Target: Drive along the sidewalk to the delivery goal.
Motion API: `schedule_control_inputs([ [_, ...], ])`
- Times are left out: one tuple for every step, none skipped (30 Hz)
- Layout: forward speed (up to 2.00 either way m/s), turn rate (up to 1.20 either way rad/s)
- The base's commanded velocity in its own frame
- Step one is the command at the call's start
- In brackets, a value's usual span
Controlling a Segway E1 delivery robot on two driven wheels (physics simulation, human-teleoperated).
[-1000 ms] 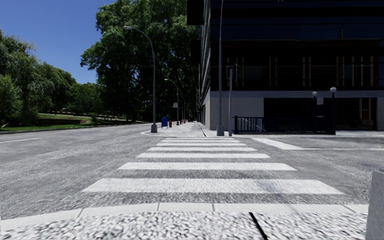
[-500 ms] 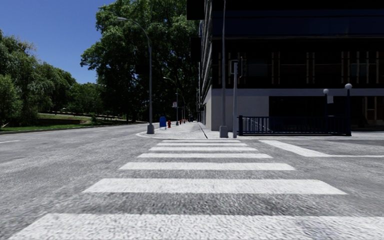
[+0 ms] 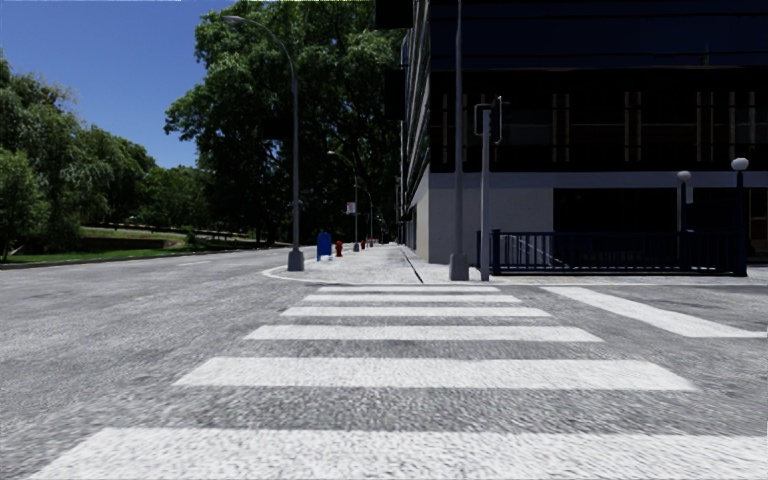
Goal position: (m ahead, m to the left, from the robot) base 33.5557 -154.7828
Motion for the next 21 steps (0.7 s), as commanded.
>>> schedule_control_inputs([
  [2.0,0.0],
  [2.0,0.0],
  [2.0,0.0],
  [2.0,0.0],
  [2.0,0.0],
  [2.0,0.0],
  [2.0,0.0],
  [2.0,0.0],
  [2.0,0.0],
  [2.0,0.0],
  [2.0,0.0],
  [2.0,0.0],
  [2.0,0.0],
  [2.0,0.0],
  [2.0,0.0],
  [2.0,0.0],
  [2.0,0.0],
  [2.0,0.0],
  [2.0,0.0],
  [2.0,0.0],
  [2.0,0.0],
])
